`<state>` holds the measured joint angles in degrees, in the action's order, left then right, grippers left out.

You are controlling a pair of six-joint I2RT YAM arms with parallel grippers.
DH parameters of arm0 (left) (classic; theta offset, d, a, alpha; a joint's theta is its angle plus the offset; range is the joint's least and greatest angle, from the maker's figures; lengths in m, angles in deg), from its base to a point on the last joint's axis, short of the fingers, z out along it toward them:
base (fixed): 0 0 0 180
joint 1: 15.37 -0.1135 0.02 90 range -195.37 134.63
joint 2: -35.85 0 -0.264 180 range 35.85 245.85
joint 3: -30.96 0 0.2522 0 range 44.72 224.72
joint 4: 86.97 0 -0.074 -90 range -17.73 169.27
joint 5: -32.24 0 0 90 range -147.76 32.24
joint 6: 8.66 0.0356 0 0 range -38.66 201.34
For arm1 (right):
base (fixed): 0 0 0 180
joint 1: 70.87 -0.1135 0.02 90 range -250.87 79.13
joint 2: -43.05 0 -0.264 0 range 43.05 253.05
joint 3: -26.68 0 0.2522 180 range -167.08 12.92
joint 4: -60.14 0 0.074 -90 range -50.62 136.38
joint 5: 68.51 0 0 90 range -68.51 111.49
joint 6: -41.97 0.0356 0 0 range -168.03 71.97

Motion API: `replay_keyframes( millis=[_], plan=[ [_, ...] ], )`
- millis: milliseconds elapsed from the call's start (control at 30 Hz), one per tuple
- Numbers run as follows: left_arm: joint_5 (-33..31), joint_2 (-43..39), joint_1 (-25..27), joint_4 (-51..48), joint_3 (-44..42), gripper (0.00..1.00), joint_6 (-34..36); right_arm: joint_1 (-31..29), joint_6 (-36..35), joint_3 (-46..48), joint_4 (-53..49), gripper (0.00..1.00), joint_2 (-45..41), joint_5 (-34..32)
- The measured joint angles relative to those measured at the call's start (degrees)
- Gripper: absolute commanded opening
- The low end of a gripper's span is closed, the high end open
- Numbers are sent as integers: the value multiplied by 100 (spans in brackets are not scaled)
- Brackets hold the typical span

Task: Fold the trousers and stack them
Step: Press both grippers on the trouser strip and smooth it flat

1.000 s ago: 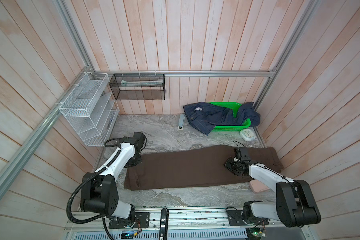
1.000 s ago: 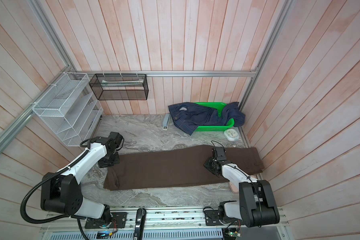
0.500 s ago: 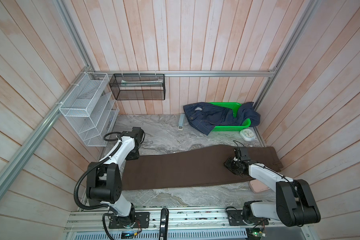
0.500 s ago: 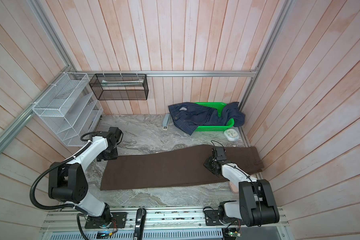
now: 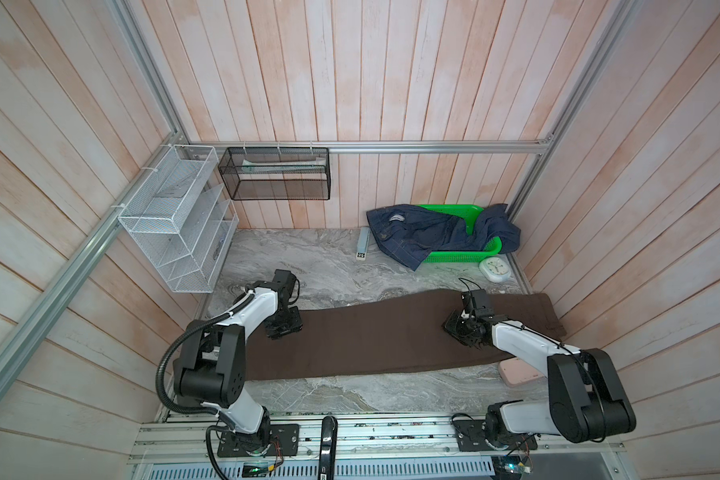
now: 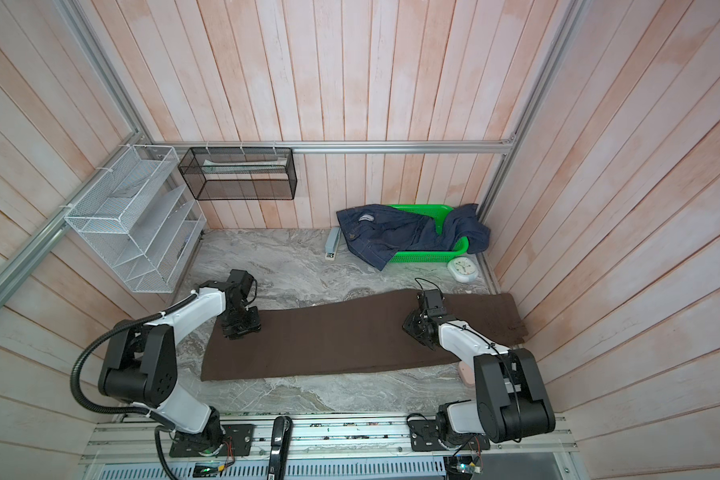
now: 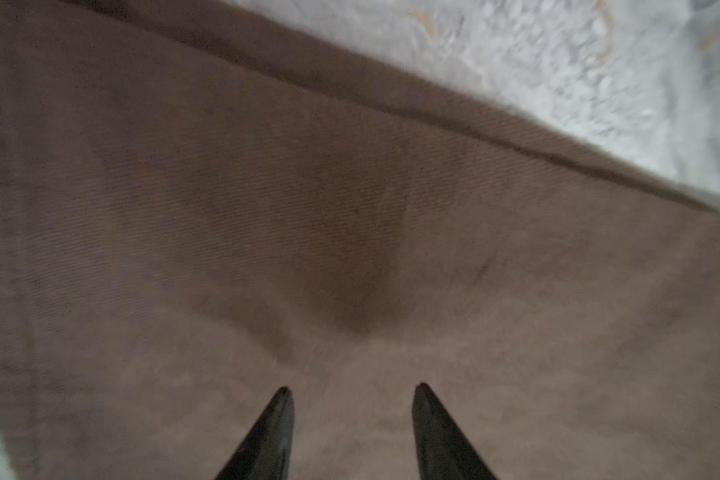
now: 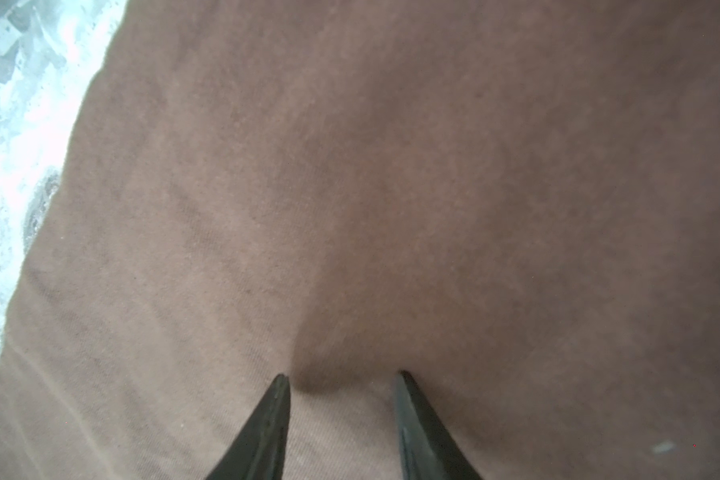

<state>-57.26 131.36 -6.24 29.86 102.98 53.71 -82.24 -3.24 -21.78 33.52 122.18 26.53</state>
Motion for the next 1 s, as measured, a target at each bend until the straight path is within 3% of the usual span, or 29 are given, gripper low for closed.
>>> replay_keyframes(
  millis=[233,467,633,833,1000],
  plan=[
    [-177,516,-225,57,278,43,186,-35,0,-61,-149,45,-31,0],
    [-391,1349,-702,-17,1392,44,531,-109,7,-345,-267,45,-15,-2],
    [-455,1725,-769,101,1987,52,728,-363,17,-623,-249,45,295,-2],
    [-640,909,-841,-114,1794,65,835,-494,13,-710,-96,44,767,-4],
    [-728,-92,-1515,-179,1777,66,1001,-492,-59,-1027,264,41,1224,-109]
  ],
)
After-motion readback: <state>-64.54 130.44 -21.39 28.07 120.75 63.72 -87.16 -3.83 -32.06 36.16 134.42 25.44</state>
